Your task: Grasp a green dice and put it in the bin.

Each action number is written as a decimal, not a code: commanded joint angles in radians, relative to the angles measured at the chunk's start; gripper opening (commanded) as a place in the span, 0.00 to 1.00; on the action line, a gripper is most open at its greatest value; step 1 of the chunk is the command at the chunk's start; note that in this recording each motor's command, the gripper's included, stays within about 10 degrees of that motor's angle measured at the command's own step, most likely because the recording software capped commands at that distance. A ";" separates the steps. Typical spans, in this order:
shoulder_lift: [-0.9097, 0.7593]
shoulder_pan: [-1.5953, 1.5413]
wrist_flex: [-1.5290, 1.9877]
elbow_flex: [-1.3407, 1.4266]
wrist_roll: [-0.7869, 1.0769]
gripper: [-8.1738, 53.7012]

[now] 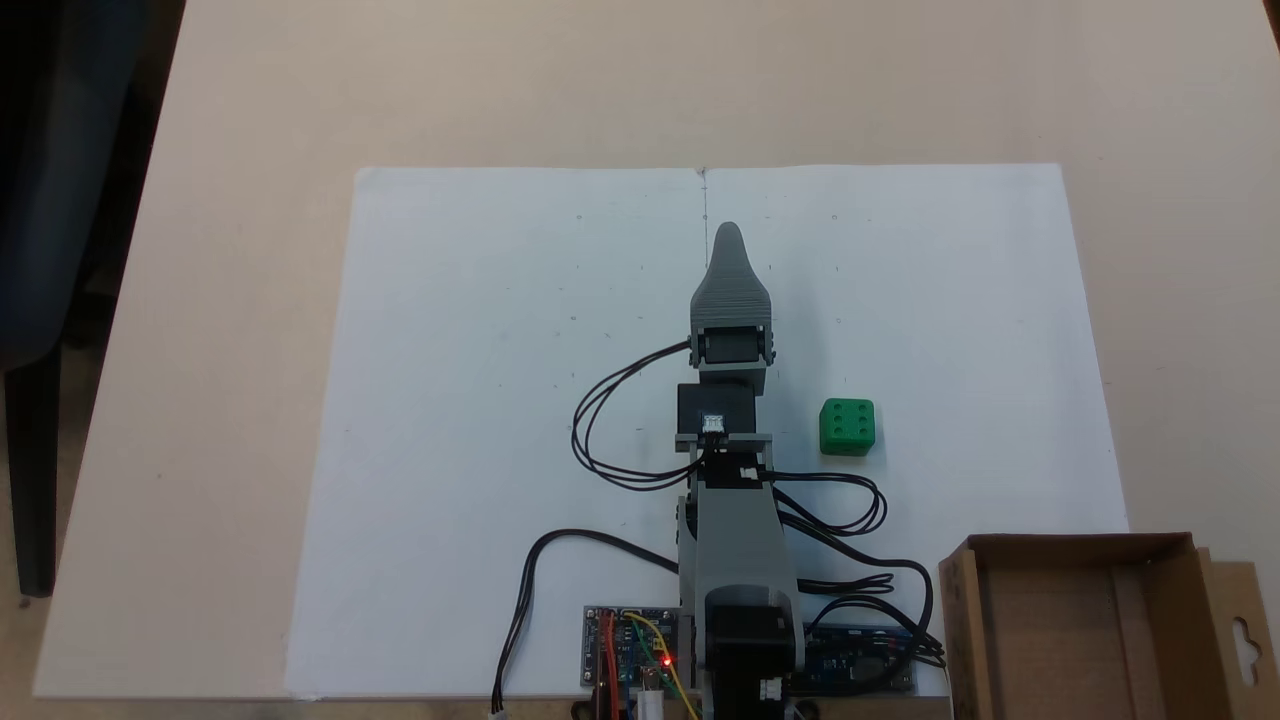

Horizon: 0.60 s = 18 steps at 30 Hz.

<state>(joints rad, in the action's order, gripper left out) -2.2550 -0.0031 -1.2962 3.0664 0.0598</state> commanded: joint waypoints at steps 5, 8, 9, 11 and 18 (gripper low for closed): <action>-0.114 -0.003 -0.018 0.048 0.049 0.80; -0.114 0.018 -0.032 0.044 0.049 0.80; -0.114 0.020 -0.038 0.044 0.049 0.80; -0.114 0.020 -0.041 0.044 0.049 0.80; -0.112 0.023 -0.044 0.044 0.049 0.80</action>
<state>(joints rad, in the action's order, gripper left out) -2.2550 0.0077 -1.2962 3.0664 0.0583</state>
